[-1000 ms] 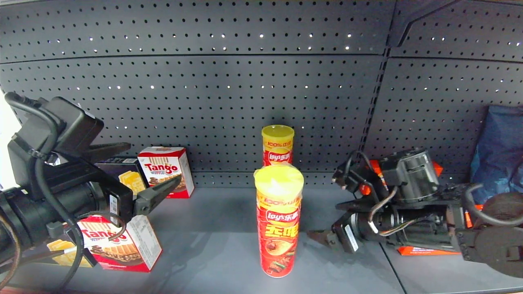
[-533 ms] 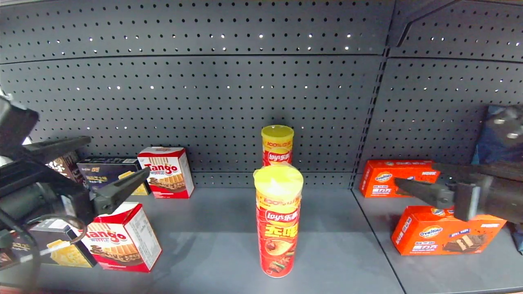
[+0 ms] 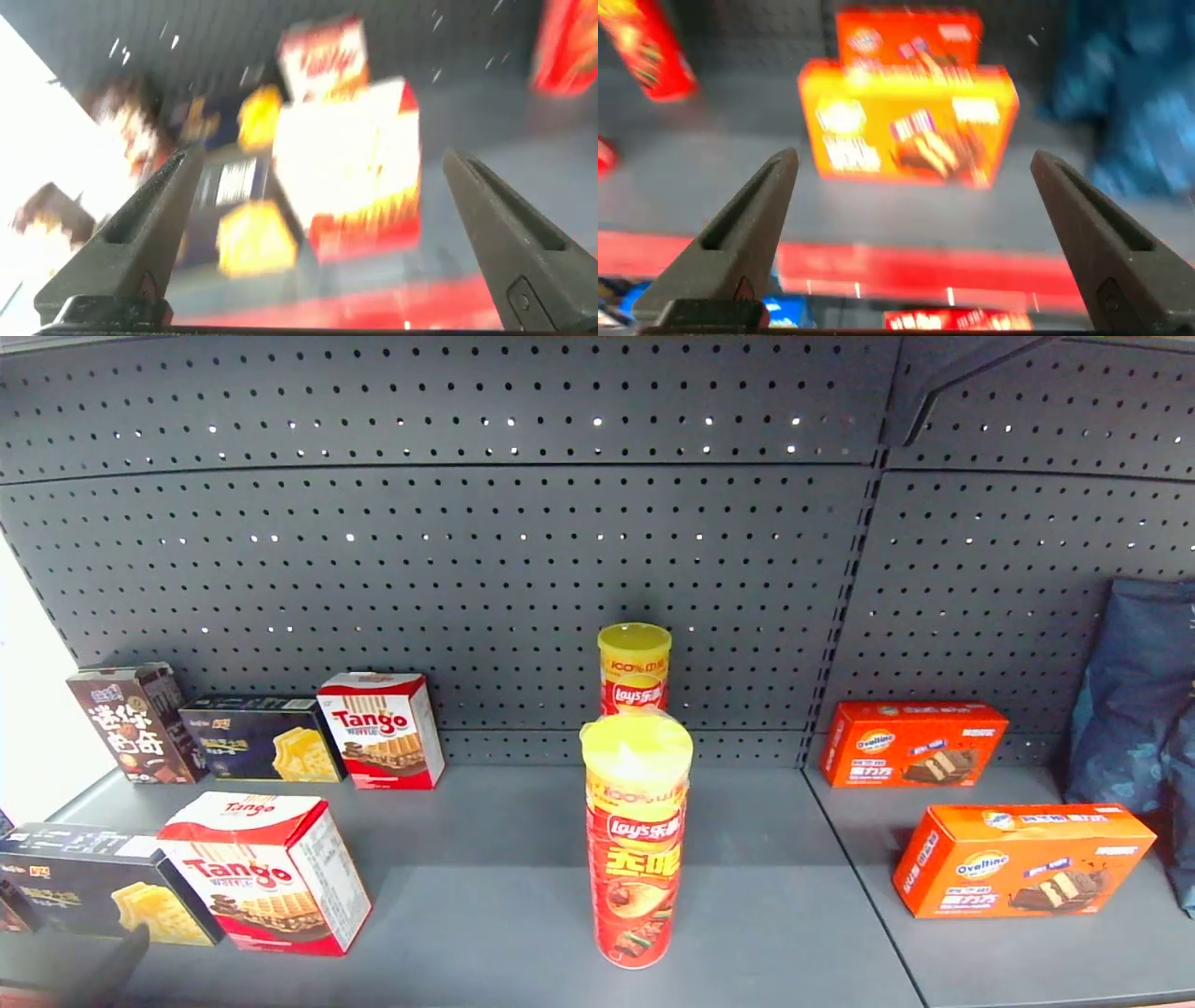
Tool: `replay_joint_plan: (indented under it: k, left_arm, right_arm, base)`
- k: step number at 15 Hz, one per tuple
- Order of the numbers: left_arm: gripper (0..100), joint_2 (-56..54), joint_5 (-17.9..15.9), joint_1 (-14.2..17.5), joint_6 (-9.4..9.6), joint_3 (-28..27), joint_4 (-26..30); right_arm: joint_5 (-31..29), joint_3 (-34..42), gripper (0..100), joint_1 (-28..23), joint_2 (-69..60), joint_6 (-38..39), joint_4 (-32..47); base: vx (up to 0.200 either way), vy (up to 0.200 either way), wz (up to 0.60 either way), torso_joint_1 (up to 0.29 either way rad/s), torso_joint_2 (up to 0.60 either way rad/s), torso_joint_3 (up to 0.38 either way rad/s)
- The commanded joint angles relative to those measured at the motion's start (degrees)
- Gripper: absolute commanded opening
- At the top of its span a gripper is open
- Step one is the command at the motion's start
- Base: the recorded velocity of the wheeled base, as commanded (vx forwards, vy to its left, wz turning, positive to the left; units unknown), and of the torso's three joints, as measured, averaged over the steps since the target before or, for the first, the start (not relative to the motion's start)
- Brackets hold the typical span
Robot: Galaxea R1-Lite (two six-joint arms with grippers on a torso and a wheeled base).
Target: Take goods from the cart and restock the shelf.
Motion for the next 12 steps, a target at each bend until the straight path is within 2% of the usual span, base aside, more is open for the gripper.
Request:
replay_joint_plan:
  k: [1,2,4,7,9,11,12]
  left_arm:
    - [100,-22.22,2.85,0.75,-0.05,5.06,14.29]
    - [100,-26.79,2.93,0.75,-0.14,4.62,18.95]
    - [100,-26.62,3.90,0.75,-0.66,4.45,16.57]
    - [100,-26.62,4.08,0.75,-0.40,12.09,8.57]
    - [100,-26.62,3.29,0.75,-1.19,12.09,10.33]
    - [100,-26.62,-0.84,0.75,-2.60,12.09,13.06]
    - [100,-26.62,-7.79,0.49,-3.21,12.09,13.14]
  right_arm:
    - [-0.81,7.61,100,-3.23,-18.98,0.35,7.50]
    - [-1.78,7.61,100,-3.23,-18.54,1.14,7.68]
    - [-1.87,7.61,100,-3.23,-18.54,1.67,9.44]
    - [0.24,7.61,100,0.11,-19.16,0.35,9.70]
    - [0.24,7.61,100,-0.86,-21.80,0.62,9.70]
    - [0.24,7.61,100,-0.86,-21.80,0.79,9.70]
    - [0.24,7.61,100,-0.86,-21.80,0.62,9.70]
  base:
    - [0.000,0.000,0.00,0.000,0.00,0.000]
    - [0.000,0.000,0.00,0.000,0.00,0.000]
    - [0.000,0.000,0.00,0.000,0.00,0.000]
    - [0.000,0.000,0.00,0.000,0.00,0.000]
    - [0.000,0.000,0.00,0.000,0.00,0.000]
    - [0.000,0.000,0.00,0.000,0.00,0.000]
    - [0.000,0.000,0.00,0.000,0.00,0.000]
